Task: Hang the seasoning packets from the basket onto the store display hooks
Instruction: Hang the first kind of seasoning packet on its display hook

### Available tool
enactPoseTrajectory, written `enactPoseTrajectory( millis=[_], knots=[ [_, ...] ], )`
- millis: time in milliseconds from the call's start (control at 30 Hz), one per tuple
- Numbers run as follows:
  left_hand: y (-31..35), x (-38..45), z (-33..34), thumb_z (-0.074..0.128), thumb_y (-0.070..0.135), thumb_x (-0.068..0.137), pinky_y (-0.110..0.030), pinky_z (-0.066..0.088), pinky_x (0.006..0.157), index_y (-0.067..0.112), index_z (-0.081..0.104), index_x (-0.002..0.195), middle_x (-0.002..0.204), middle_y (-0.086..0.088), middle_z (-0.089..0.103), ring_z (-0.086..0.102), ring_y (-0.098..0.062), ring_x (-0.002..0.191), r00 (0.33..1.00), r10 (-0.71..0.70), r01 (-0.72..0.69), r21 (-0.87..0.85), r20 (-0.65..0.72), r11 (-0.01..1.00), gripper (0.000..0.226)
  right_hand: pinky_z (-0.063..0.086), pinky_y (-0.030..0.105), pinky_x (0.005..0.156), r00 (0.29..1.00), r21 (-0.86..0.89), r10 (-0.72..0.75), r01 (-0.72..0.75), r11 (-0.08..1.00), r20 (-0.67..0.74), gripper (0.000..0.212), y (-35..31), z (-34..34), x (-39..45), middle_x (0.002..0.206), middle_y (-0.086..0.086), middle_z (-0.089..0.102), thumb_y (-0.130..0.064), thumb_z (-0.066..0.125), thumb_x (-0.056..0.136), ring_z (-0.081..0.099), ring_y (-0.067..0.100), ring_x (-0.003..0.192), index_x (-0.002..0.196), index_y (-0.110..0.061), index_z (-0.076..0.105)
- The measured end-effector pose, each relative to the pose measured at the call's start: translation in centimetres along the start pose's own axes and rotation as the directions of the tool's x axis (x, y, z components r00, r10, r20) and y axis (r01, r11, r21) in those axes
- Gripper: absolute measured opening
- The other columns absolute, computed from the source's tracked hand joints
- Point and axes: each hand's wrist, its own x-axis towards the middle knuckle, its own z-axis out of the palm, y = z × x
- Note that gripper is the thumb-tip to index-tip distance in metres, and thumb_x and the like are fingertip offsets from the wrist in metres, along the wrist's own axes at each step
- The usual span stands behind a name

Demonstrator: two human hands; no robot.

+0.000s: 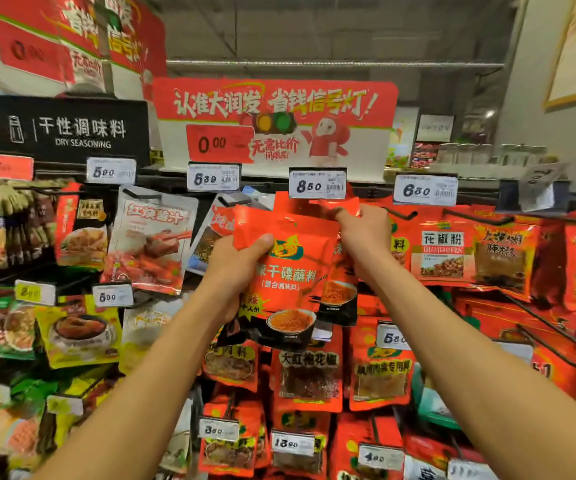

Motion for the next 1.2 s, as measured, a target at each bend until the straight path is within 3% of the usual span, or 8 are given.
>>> enactPoseTrajectory(
  millis=[100, 367, 500, 700, 833, 900, 1067, 1200],
  knots=[
    [-0.3, 0.8, 0.1, 0.071, 0.020, 0.093, -0.045, 0.061, 0.076, 0.018, 0.070, 0.102, 0.095, -0.008, 0.079, 0.077, -0.029, 0.087, 1.000, -0.006, 0.006, 0.001, 0.016, 1.000, 0.010, 0.033, 0.032, 0.047, 0.999, -0.094, -0.050, 0.048, 0.994, -0.017, 0.038, 0.0, -0.2, 0.1, 0.041, -0.016, 0.049, -0.029, 0.074, 0.079, 0.041, 0.002, 0.040, 0.051, -0.013, 0.056],
    [-0.4, 2.4, 0.4, 0.072, 0.030, 0.092, -0.036, 0.061, 0.059, 0.016, 0.068, 0.107, 0.092, -0.007, 0.079, 0.077, -0.026, 0.081, 0.998, -0.054, 0.056, -0.050, 0.036, 0.997, 0.021, 0.027, 0.031, 0.050, 1.000, -0.132, -0.012, 0.013, 0.991, 0.008, 0.037, 0.6, -0.3, 0.9, 0.051, -0.007, 0.048, -0.026, 0.072, 0.084, 0.039, 0.014, 0.051, 0.054, -0.019, 0.051],
    [-0.4, 3.2, 1.5, 0.072, 0.039, 0.091, -0.039, 0.061, 0.062, 0.017, 0.070, 0.105, 0.091, -0.008, 0.079, 0.078, -0.027, 0.082, 0.994, -0.106, 0.108, -0.087, 0.033, 0.990, 0.026, 0.033, 0.030, 0.054, 0.985, 0.003, 0.170, -0.170, 0.985, 0.005, 0.042, 1.0, 0.6, 1.9, 0.045, -0.012, 0.044, -0.018, 0.070, 0.079, 0.042, 0.015, 0.057, 0.046, -0.019, 0.045],
    [-0.2, 4.1, 5.3, 0.071, 0.030, 0.093, -0.039, 0.062, 0.063, 0.017, 0.069, 0.099, 0.082, -0.006, 0.079, 0.077, -0.023, 0.073, 0.992, -0.121, 0.124, -0.077, 0.038, 0.989, 0.014, 0.050, 0.034, 0.080, 0.876, 0.270, 0.448, -0.481, 0.834, 0.178, 0.024, 2.5, -0.1, 3.5, 0.087, 0.003, 0.060, -0.014, 0.042, 0.100, 0.059, 0.020, 0.074, 0.081, -0.021, 0.054],
    [-0.5, 4.8, 6.0, 0.069, 0.026, 0.094, -0.035, 0.060, 0.056, 0.019, 0.069, 0.096, 0.075, -0.004, 0.078, 0.076, -0.021, 0.067, 0.992, -0.128, 0.127, -0.073, -0.008, 0.989, 0.007, 0.046, 0.023, 0.046, 0.897, 0.284, 0.436, -0.439, 0.852, 0.076, 0.028, 2.8, -0.6, 3.2, 0.052, -0.001, 0.065, -0.023, 0.054, 0.095, 0.057, 0.013, 0.042, 0.068, -0.018, 0.056],
    [-0.7, 5.1, 5.9, 0.069, 0.026, 0.094, -0.036, 0.060, 0.055, 0.018, 0.069, 0.097, 0.073, -0.004, 0.078, 0.076, -0.023, 0.067, 0.988, -0.153, 0.150, -0.093, -0.018, 0.984, 0.008, 0.046, 0.023, 0.046, 0.926, 0.271, 0.367, -0.378, 0.885, 0.093, 0.034, 3.0, -1.3, 2.9, 0.046, -0.012, 0.064, -0.042, 0.052, 0.102, 0.062, 0.007, 0.049, 0.075, -0.022, 0.060],
    [-1.1, 6.2, 6.3, 0.071, 0.023, 0.093, -0.036, 0.059, 0.050, 0.017, 0.069, 0.094, 0.075, -0.007, 0.076, 0.074, -0.023, 0.061, 0.978, -0.196, 0.189, -0.100, -0.067, 0.977, 0.006, 0.056, 0.028, 0.074, 0.972, 0.163, 0.195, -0.215, 0.963, 0.130, 0.028, 4.5, -2.4, 1.4, 0.081, -0.015, 0.076, -0.056, 0.054, 0.098, 0.072, 0.002, 0.077, 0.100, -0.031, 0.065],
    [-1.8, 7.7, 7.2, 0.073, 0.021, 0.092, -0.044, 0.063, 0.066, 0.015, 0.068, 0.096, 0.097, -0.013, 0.076, 0.074, -0.029, 0.079, 0.976, -0.183, 0.170, -0.111, -0.116, 0.979, 0.009, 0.050, 0.039, 0.094, 0.959, -0.021, 0.170, -0.169, 0.985, 0.226, 0.063, 5.2, -1.5, -0.6, 0.121, -0.007, 0.061, -0.057, 0.066, 0.089, 0.061, 0.016, 0.108, 0.140, -0.026, 0.047]
  ],
)
